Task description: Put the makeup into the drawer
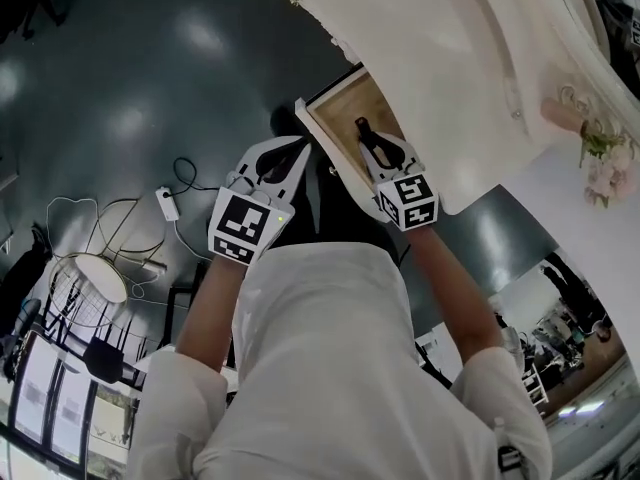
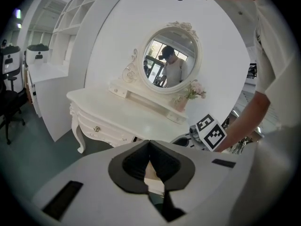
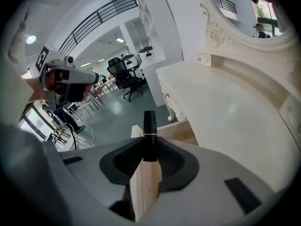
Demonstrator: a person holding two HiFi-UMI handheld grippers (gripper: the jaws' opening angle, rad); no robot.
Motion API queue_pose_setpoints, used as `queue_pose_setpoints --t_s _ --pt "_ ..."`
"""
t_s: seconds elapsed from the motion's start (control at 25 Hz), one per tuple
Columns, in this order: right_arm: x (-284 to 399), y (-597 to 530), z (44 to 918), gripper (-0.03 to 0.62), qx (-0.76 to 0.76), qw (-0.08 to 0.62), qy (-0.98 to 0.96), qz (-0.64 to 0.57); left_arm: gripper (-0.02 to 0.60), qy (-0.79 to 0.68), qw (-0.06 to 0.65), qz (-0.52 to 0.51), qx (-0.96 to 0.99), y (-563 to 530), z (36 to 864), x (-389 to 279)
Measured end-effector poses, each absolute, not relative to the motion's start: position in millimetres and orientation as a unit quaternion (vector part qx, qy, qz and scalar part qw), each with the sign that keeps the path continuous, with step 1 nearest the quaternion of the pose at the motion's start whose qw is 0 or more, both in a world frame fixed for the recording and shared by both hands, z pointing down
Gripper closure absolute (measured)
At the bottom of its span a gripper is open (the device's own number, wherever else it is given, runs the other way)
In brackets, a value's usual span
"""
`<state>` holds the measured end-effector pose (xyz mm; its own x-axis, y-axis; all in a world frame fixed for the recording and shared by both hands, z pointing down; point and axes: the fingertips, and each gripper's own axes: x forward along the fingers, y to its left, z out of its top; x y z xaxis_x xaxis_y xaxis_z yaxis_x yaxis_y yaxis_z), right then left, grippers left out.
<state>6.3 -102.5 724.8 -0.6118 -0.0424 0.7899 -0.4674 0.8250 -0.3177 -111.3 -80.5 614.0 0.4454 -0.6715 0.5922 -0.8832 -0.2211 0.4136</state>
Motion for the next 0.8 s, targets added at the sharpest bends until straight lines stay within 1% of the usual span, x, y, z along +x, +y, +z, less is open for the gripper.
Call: queue_pose_setpoints --t_s 0.48,0.8 --pt "-11 -86 820 0.490 0.136 0.485 -0.824 0.260 0.565 -0.476 0.412 0.137 0.765 -78 651 -106" --pt "0 -81 864 0.488 0.136 0.534 -0.780 0.297 0.565 -0.475 0.425 0.142 0.757 -63 668 -111"
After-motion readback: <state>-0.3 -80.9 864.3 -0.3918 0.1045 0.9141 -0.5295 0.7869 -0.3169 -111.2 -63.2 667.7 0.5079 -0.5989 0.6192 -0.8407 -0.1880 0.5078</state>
